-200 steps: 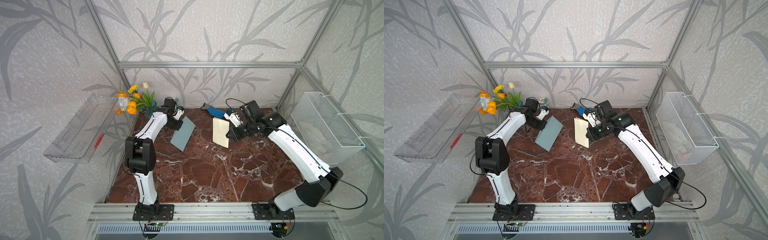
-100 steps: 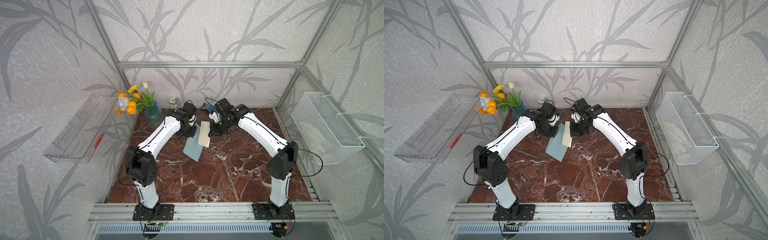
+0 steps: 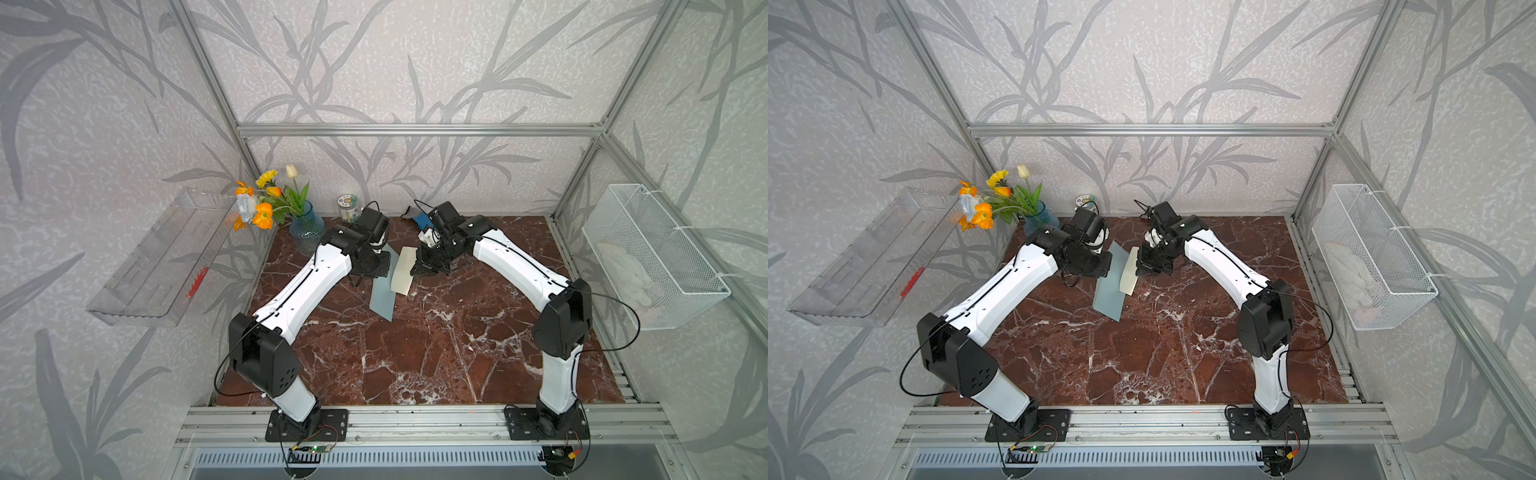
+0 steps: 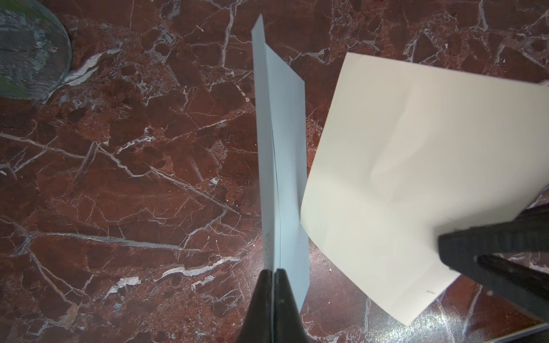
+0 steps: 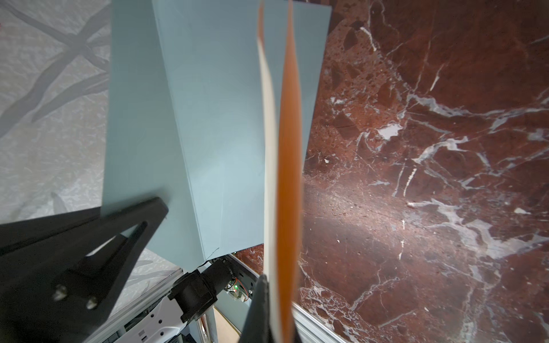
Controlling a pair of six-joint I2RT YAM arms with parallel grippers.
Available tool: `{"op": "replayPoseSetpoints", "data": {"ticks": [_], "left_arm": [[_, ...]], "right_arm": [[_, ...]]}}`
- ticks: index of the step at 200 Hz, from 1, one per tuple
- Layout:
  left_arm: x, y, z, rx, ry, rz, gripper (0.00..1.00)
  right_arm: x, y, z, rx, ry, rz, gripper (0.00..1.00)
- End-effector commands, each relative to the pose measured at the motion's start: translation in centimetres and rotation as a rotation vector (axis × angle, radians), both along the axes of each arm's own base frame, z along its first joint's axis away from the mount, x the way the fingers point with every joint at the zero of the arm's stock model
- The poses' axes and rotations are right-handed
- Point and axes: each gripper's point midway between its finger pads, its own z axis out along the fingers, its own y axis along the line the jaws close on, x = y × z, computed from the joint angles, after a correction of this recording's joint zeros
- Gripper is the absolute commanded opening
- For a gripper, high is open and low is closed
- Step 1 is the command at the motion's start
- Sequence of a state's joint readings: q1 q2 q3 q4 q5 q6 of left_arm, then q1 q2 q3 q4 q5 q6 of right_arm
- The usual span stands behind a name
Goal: Fold the letter paper in half and place it into the envelope
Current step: Place the letter paper in the envelope.
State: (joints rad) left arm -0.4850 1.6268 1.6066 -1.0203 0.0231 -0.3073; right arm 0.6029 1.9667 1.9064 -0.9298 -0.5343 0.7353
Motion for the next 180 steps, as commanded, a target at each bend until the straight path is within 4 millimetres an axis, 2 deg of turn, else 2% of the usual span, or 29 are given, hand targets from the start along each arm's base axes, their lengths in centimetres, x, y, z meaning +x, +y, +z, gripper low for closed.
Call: {"op": "replayPoseSetpoints", "data": {"ticks": [1,94,180], "left_arm": [[-0.5,-0.4,-0.5,0.018,0.004,0.003,0.00],[-0.7,-2.0,-1.7,0.042,0.022,-0.050,0.00],[-0.5,-1.6,-1.7,0.068,0.005,-0.048,0.00]], "right_arm": [[0.9,1.1,0.7,0.049,0.002,-0.020,0.00],[1.2,1.9,2.5,0.136,-0.004,-0.044,0.00],[1.5,2.9,3.8,0.233,-0.001,-0.048,0.00]]}}
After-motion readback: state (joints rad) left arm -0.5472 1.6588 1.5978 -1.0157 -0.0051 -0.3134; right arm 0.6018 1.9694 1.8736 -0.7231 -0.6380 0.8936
